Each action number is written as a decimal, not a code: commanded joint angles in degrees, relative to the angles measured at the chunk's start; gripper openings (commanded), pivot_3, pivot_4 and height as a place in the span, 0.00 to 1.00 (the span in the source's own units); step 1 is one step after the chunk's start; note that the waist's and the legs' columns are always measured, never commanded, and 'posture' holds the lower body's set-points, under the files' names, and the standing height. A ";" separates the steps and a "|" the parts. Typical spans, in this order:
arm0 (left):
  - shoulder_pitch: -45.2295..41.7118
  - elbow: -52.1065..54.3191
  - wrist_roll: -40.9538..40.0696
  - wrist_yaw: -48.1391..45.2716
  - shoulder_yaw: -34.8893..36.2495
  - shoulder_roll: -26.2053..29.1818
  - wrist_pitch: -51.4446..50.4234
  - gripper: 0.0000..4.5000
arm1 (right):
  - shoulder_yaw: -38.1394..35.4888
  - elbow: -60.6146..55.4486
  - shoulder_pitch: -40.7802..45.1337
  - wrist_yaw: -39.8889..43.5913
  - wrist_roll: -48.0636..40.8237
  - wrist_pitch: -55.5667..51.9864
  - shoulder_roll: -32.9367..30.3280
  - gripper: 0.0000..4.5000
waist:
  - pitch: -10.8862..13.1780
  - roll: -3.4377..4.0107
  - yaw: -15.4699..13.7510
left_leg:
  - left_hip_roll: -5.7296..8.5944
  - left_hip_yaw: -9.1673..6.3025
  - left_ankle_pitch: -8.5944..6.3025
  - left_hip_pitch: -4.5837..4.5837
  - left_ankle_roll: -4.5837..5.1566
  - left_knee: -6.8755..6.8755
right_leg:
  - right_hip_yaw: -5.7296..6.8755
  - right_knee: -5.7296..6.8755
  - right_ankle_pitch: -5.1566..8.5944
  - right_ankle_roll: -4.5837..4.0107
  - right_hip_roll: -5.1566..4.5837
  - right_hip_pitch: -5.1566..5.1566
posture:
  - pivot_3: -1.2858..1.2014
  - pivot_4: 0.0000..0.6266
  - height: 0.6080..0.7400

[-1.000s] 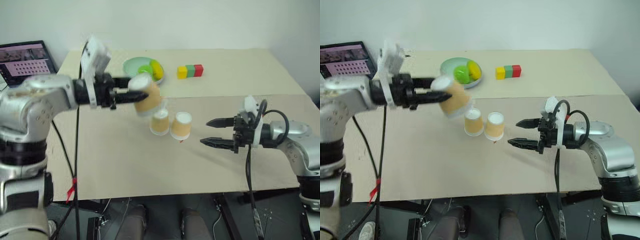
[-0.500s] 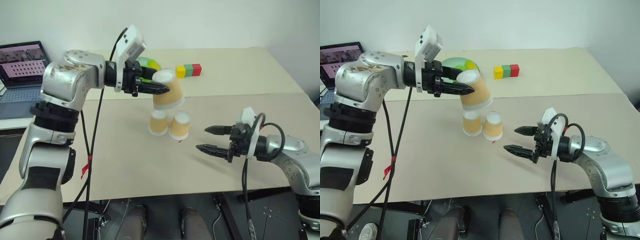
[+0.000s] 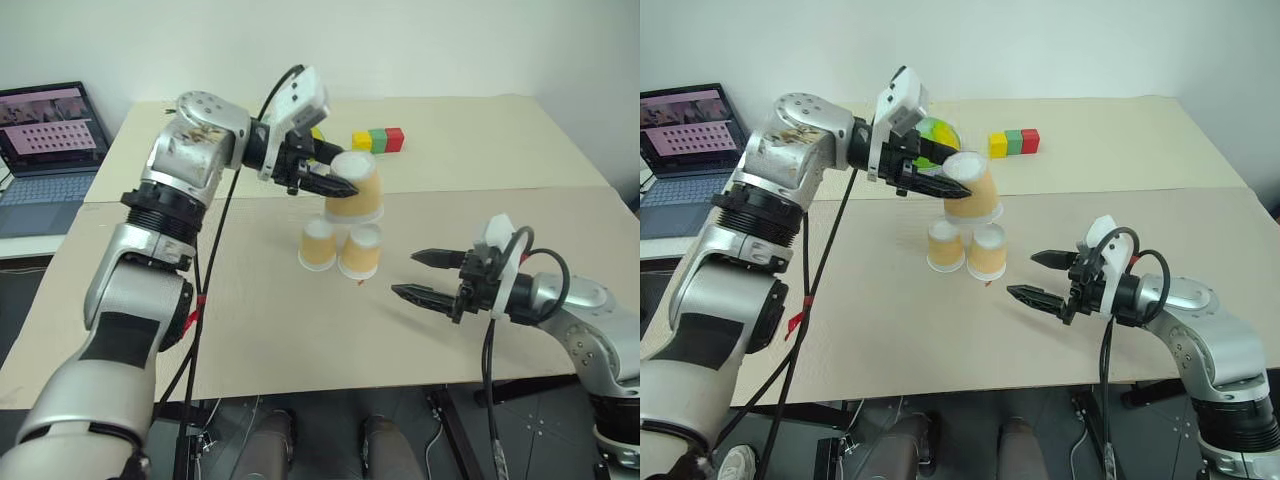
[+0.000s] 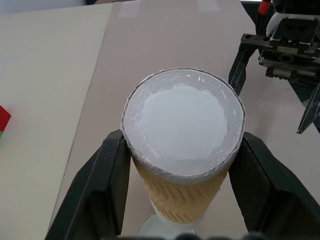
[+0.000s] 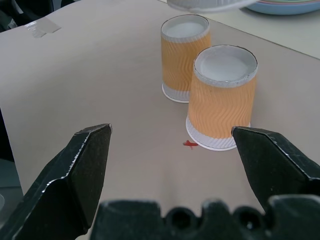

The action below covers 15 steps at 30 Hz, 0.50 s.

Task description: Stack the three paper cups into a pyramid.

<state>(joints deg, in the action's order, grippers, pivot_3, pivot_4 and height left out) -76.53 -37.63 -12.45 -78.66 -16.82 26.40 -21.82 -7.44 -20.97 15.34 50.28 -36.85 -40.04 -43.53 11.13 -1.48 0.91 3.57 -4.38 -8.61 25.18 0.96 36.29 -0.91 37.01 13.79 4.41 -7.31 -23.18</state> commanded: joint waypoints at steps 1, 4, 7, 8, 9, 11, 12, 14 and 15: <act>-3.11 -2.13 1.83 -1.98 0.84 -0.25 3.01 0.60 | -1.16 -2.58 0.07 -0.71 -1.06 0.37 0.29 1.00 | 0.00 0.00 0.01 | 0.00 0.00 0.00 0.00 0.00 0.00 | 0.00 0.00 0.00 0.00 0.00 0.00 | 0.52 0.24 1.00; -3.60 -5.30 4.02 -2.73 0.60 -0.76 6.06 0.60 | -0.77 -3.35 -0.41 -1.26 -1.28 0.18 0.67 1.00 | 0.00 0.00 -0.06 | 0.01 0.00 -0.01 0.00 0.01 0.00 | 0.00 0.00 0.00 0.01 0.00 0.00 | 0.52 0.24 1.00; -4.16 -7.68 5.63 -3.05 0.75 -1.45 8.37 0.60 | -0.77 -3.40 -0.26 -1.59 -1.19 0.14 0.87 1.00 | 0.00 0.00 -0.09 | 0.02 0.00 -0.01 0.01 0.01 0.03 | 0.01 0.01 0.00 0.02 0.00 0.01 | 0.52 0.24 1.00; -4.33 -8.20 5.98 -3.10 0.86 -1.65 8.78 0.60 | -0.77 -3.38 -0.24 -1.65 -1.19 0.15 0.89 1.00 | 0.00 0.00 -0.10 | 0.03 0.00 -0.01 0.02 0.01 0.04 | 0.00 0.01 -0.01 0.03 0.00 0.02 | 0.52 0.24 1.00; -4.52 -8.54 6.16 -3.39 1.05 -1.94 8.97 0.60 | -0.78 -3.30 -0.21 -1.72 -1.13 0.20 0.86 1.00 | 0.00 0.00 -0.10 | 0.02 -0.01 -0.01 0.02 0.01 0.05 | 0.01 0.01 -0.01 0.03 0.00 0.02 | 0.52 0.24 1.00; -4.82 -8.98 6.43 -3.67 1.39 -2.36 9.11 0.60 | -0.80 -3.17 -0.11 -1.92 -1.07 0.26 0.78 1.00 | 0.00 0.00 -0.10 | 0.02 -0.01 -0.01 0.02 0.01 0.05 | 0.01 0.01 -0.01 0.04 0.00 0.02 | 0.52 0.24 1.00; -4.93 -9.16 6.54 -3.77 1.49 -2.50 9.21 0.60 | -0.83 -3.15 -0.09 -1.98 -1.06 0.29 0.73 1.00 | 0.00 0.00 -0.10 | 0.03 -0.01 -0.01 0.02 0.01 0.05 | 0.01 0.01 -0.01 0.04 0.00 0.02 | 0.52 0.24 1.00; -5.06 -9.46 6.73 -3.89 1.63 -2.69 9.36 0.60 | -0.93 -3.17 -0.11 -2.05 -1.11 0.31 0.64 1.00 | 0.00 -0.01 -0.03 | 0.03 -0.02 -0.01 0.03 0.02 0.05 | 0.01 0.01 -0.01 0.04 0.00 0.01 | 0.52 0.24 1.00; -5.14 -9.61 6.73 -3.88 1.78 -2.87 9.25 0.67 | -1.03 -3.13 -0.13 -2.07 -1.09 0.34 0.55 1.00 | 0.00 0.00 -0.02 | 0.03 -0.02 -0.01 0.03 0.02 0.05 | 0.02 0.01 -0.01 0.04 0.00 0.01 | 0.52 0.24 1.00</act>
<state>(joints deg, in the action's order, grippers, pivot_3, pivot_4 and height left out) -78.98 -47.50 -5.85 -82.21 -16.73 23.56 -13.49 -7.28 -22.38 14.92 48.33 -37.18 -40.05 -42.75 11.14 -1.49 0.89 3.60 -4.39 -8.62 25.21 0.98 36.34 -0.90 37.04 13.79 4.45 -7.31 -23.17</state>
